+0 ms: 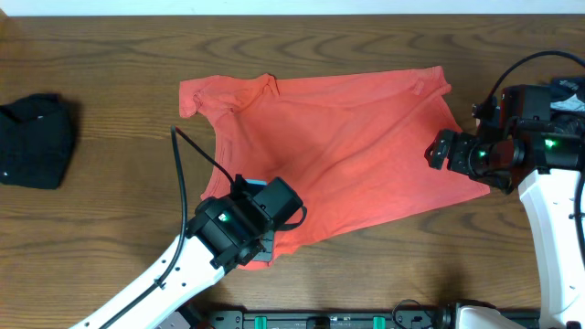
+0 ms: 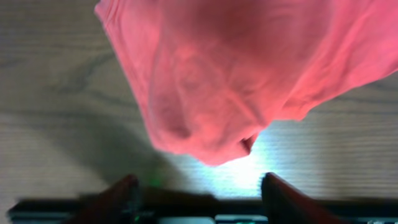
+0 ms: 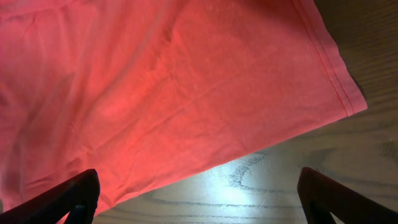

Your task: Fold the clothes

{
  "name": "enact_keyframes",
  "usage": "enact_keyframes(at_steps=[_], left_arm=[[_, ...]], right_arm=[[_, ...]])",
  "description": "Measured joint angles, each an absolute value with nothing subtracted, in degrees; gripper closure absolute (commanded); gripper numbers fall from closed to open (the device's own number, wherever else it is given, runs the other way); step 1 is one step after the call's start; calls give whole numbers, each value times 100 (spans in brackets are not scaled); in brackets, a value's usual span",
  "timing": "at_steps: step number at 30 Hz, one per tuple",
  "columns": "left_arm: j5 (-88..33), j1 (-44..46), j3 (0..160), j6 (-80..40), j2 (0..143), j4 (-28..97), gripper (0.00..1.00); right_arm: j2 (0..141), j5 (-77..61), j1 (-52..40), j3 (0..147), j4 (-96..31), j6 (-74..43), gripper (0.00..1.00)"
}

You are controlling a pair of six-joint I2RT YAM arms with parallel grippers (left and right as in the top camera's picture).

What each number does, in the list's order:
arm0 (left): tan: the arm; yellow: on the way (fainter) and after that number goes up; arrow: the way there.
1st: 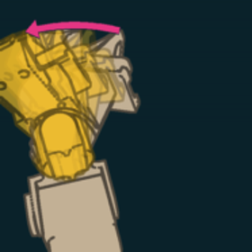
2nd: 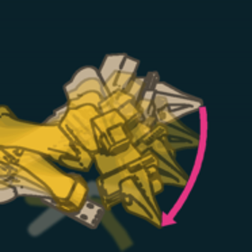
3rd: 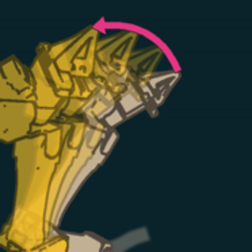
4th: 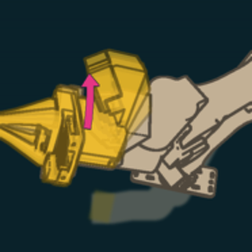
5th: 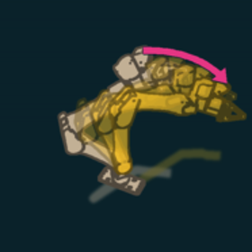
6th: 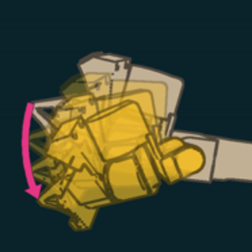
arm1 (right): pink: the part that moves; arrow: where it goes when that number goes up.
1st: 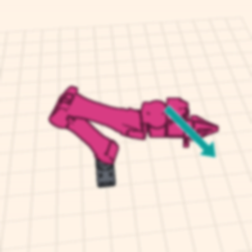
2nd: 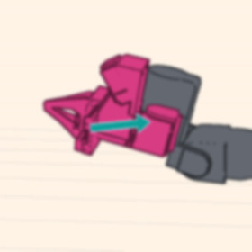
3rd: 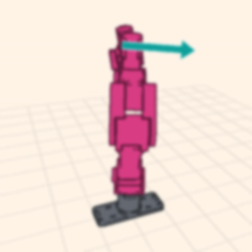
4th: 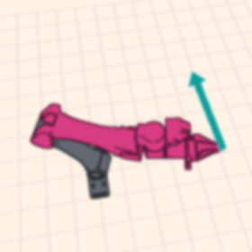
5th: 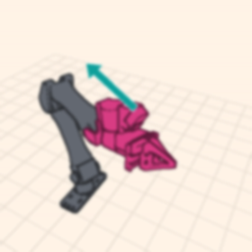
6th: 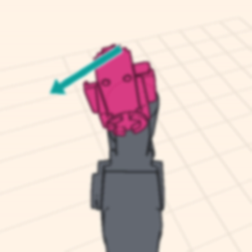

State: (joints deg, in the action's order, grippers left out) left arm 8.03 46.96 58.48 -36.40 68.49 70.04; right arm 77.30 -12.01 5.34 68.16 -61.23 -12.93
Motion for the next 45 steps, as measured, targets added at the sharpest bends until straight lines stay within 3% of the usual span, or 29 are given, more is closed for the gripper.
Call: enact_keyframes(at_steps=[1, 2, 5, 7, 9, 13, 16, 19, 35, 45], left_arm=[[801, 4696, 5848, -3645, 6849, 6941, 72], [792, 4692, 5848, -3612, 6855, 6890, 78], [716, 4692, 5848, -3616, 6987, 6735, 78], [545, 4694, 5784, -3634, 7188, 6464, 91], [373, 4727, 5590, -3623, 7415, 6208, 93], [121, 5103, 5087, -3785, 7922, 5902, 83], [25, 5533, 4925, -3957, 7994, 5894, 60], [14, 5946, 4853, -4202, 7981, 5795, 50], [215, 6066, 4136, -4543, 7979, 4976, 45], [650, 5533, 3997, -4545, 7977, 4480, 47]], right_arm=[[7730, -1201, 532, 6816, -6121, -1293, 1], [7730, -1201, 532, 6816, -6123, -1293, 1], [7728, -1201, 532, 6816, -6125, -1293, 1], [7728, -1201, 534, 6816, -6125, -1293, 1], [7728, -1203, 534, 6816, -6132, -1293, 1], [7728, -1203, 532, 6816, -6167, -1293, 1], [7728, -1203, 534, 6816, -6171, -1293, 1], [7728, -1203, 532, 6816, -6169, -1293, 1], [7728, -1334, 532, 6816, -6191, -1275, 1], [7728, -1337, 534, 6816, -6235, -1275, 1]])
